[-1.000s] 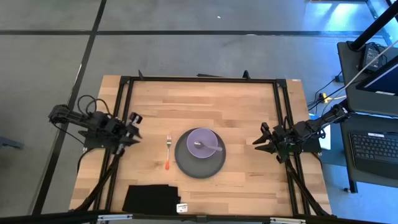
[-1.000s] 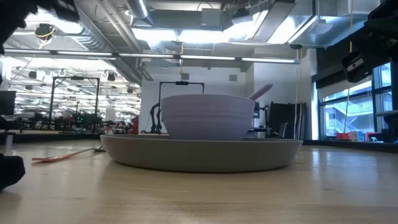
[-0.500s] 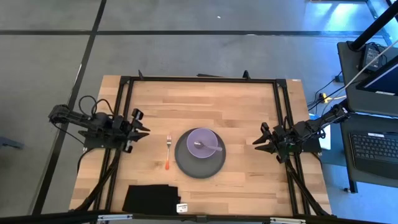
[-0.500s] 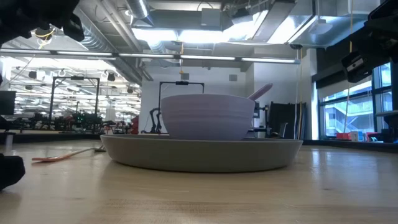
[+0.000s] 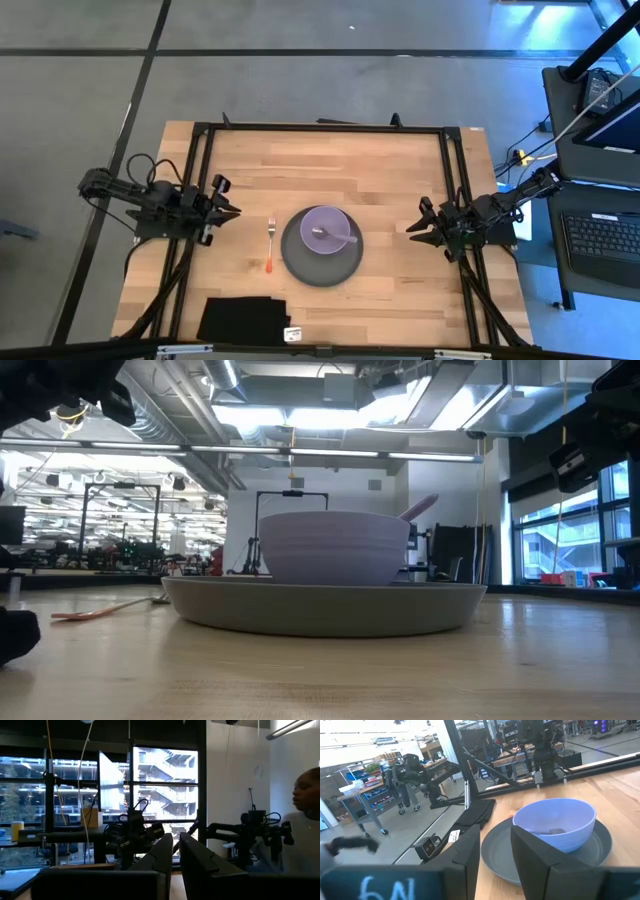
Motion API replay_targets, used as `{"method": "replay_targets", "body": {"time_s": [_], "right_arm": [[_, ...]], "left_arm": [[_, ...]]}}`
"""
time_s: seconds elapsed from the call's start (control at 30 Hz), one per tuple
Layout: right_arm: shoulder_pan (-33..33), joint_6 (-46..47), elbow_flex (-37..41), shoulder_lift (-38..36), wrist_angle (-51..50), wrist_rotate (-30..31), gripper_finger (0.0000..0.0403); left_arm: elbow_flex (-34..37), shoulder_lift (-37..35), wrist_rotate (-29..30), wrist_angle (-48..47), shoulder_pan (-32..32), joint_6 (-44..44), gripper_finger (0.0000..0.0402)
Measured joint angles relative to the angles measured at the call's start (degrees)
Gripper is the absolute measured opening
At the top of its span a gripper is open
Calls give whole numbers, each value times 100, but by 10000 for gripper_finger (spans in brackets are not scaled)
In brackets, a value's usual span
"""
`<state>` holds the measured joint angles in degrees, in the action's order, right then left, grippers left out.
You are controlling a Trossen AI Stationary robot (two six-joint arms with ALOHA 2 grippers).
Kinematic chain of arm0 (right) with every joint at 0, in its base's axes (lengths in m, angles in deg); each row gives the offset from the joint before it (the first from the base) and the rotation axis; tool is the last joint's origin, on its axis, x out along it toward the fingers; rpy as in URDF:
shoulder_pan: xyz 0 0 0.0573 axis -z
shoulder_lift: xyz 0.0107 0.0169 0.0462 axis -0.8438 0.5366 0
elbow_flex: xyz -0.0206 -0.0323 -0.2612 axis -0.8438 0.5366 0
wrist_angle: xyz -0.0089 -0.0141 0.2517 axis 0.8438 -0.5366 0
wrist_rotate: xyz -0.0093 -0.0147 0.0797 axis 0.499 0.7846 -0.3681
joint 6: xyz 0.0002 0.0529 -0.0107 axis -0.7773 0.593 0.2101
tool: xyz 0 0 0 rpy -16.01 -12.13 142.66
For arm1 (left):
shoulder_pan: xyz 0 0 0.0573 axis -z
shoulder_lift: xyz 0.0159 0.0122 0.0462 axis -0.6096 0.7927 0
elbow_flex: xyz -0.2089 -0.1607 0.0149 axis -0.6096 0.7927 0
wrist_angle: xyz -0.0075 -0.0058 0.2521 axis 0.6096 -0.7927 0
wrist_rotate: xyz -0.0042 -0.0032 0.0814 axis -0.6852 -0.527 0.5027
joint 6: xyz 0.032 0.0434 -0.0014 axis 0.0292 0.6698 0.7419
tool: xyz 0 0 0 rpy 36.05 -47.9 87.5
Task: Set table place
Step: Return to Home Position
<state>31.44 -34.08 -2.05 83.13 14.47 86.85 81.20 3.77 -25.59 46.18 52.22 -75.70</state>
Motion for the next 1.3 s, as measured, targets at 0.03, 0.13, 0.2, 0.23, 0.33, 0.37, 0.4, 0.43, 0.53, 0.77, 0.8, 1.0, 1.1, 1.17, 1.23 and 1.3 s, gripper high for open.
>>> {"method": "replay_targets", "body": {"time_s": [0.03, 0.13, 0.2, 0.23, 0.33, 0.37, 0.4, 0.43, 0.53, 0.77, 0.8, 1.0, 1.1, 1.17, 1.23, 1.3], "right_arm": [[-1, 4, 0, 0, 1, 0, 113], [0, -1, 0, 0, 1, 0, 113], [0, 5, 0, 0, 1, 0, 113], [-1, 4, 0, 0, 1, 0, 113], [-1, 2, 0, 0, 1, 0, 113], [0, 5, 0, 0, 1, 0, 113], [-1, 2, 0, 0, 1, 0, 113], [0, -1, 0, 0, 1, 0, 113], [-1, 5, 0, 0, 1, 0, 113], [0, -1, 0, 0, 1, 0, 113], [0, 1, 0, 0, 1, 0, 113], [-2, 5, 0, 0, 1, 0, 113], [-1, -1, 0, 0, 1, 0, 113], [0, 5, 0, 0, 1, 0, 113], [-1, -1, 0, 1, 1, 0, 113], [-2, 3, 0, 0, 1, 0, 113]], "left_arm": [[0, 0, -1, 0, 0, -1, 23], [0, 0, -1, 2, 0, -2, 18], [0, 0, -1, 2, 0, -2, 15], [0, 0, -1, 2, 0, -2, 14], [0, 0, -1, 2, 0, -2, 9], [0, 0, -1, 2, 0, -2, 8], [0, 0, -1, 2, 0, -2, 6], [0, 0, -1, 2, 0, -2, 5], [0, 0, -1, 2, 0, -2, 1], [0, 0, -1, 4, 0, -4, 11], [0, 0, -1, 3, 0, -3, 14], [0, 0, -1, 4, 0, -4, 28], [0, 0, -1, 4, 0, -4, 35], [0, 0, -1, 4, 0, -4, 38], [0, 0, -1, 4, 0, -4, 42], [0, 0, -1, 4, 0, -4, 46]]}}
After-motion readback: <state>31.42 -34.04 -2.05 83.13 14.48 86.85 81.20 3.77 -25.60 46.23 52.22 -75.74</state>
